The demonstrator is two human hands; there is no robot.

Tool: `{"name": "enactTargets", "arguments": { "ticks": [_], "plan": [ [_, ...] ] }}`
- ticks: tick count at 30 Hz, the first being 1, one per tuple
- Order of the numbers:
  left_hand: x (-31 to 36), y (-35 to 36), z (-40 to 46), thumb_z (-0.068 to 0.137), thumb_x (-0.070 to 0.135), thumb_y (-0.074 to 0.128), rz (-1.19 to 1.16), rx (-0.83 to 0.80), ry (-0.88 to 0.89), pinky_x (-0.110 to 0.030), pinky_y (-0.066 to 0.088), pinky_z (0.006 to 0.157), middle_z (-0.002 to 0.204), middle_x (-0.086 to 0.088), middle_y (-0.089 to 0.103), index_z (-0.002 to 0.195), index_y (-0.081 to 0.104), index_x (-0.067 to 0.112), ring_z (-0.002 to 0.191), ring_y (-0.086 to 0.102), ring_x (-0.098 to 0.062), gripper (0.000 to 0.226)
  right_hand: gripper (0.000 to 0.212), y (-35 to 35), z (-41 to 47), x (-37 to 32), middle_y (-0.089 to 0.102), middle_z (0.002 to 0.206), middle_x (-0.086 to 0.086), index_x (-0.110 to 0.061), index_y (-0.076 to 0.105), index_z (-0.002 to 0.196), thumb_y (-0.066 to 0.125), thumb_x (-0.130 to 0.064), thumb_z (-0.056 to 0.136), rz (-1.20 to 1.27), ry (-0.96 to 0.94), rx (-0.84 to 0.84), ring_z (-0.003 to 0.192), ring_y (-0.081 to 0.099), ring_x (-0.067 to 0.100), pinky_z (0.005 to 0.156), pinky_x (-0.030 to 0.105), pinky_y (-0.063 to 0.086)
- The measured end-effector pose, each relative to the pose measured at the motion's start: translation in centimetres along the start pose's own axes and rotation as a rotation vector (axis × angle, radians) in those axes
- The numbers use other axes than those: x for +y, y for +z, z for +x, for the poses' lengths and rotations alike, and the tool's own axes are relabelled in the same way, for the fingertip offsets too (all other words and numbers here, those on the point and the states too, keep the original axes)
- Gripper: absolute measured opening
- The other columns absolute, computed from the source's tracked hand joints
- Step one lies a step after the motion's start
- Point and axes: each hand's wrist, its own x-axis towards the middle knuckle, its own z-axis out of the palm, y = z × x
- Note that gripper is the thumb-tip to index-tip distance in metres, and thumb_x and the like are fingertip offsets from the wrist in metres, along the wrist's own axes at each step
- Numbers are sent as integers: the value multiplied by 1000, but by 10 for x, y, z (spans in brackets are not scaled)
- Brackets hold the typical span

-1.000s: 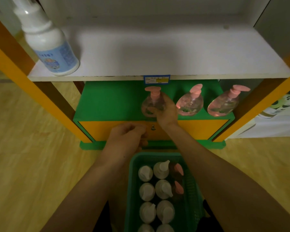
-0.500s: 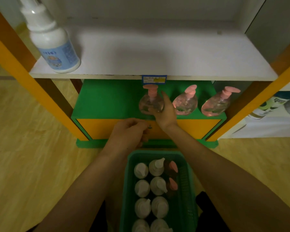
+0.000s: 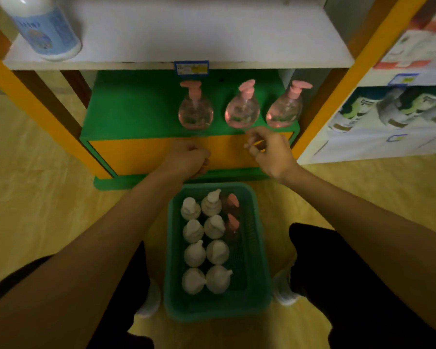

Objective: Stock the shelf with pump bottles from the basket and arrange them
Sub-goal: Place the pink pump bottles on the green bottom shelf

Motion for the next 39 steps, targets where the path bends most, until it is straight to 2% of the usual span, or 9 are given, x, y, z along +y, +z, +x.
{"name": "enactTargets", "arguments": {
  "ticks": [3, 7, 9, 13, 17, 21, 25, 30, 39],
  "plan": [
    [-16, 13, 2, 90, 15, 52, 110, 1, 23, -26, 45, 60, 77, -9, 61, 79, 60, 8, 66, 57, -19, 15, 27, -6, -27, 28, 66, 95, 13, -4, 59, 114, 58, 0, 87, -74, 21, -32, 70, 57, 7, 60, 2, 38],
    [-39, 30, 4, 93, 22, 51, 284, -37, 54, -33, 49, 78, 96, -11, 66, 94, 64, 7, 84, 61, -23, 21, 26, 1, -62, 75, 69, 97, 6, -14, 60, 116, 61, -16, 90, -93, 169, -46, 78, 60, 12, 71, 24, 47],
    [-54, 38, 6, 94, 24, 50, 407, -72, 87, -32, 47, 77, 101, -8, 63, 102, 63, 10, 87, 57, -20, 21, 22, 15, -79, 99, 66, 92, -2, -25, 58, 112, 57, -29, 91, -102, 246, -85, 76, 60, 9, 68, 26, 50],
    [-86, 54, 17, 94, 22, 48, 626, -74, 113, -32, 47, 73, 105, -9, 63, 108, 58, 12, 87, 57, -22, 20, 24, 56, -100, 138, 55, 74, -14, -19, 58, 111, 63, -25, 88, 19, 383, -159, 60, 57, 2, 47, 11, 42],
    [-114, 75, 36, 95, 16, 45, 738, -131, 98, -31, 44, 76, 112, -15, 62, 125, 50, 11, 93, 59, -26, 31, 20, 85, -99, 160, 63, 83, -2, -23, 55, 107, 59, -27, 88, 6, 372, -327, 73, 64, 18, 61, 34, 55],
    [-128, 101, 60, 96, 16, 43, 824, -226, 149, -45, 44, 96, 134, -19, 50, 141, 35, 9, 117, 51, -35, 46, 29, 106, -94, 166, 57, 87, -5, -22, 54, 116, 56, -36, 91, -84, 343, -506, 79, 60, 18, 57, 18, 38],
    [-137, 130, 83, 90, 9, 50, 984, -286, 281, -43, 33, 109, 147, -14, 34, 144, 28, 13, 132, 36, -31, 58, 46, 122, -99, 167, 62, 119, 13, -15, 47, 132, 58, -34, 91, -23, 344, -580, 105, 60, 30, 82, 32, 47],
    [-141, 155, 104, 80, 18, 67, 1466, -322, 536, -42, 33, 102, 136, -13, 39, 132, 36, 15, 126, 39, -33, 59, 52, 136, -98, 173, 58, 128, 17, -13, 43, 139, 59, -30, 92, -71, 284, -644, 112, 56, 33, 93, 44, 46],
    [-151, 167, 135, 88, 25, 54, 1563, -344, 523, -38, 34, 99, 116, -7, 59, 114, 51, 21, 112, 51, -28, 26, 43, 158, -100, 181, 55, 125, 15, -20, 50, 131, 57, -34, 91, -46, 265, -578, 110, 54, 32, 91, 46, 48]
  ]
}}
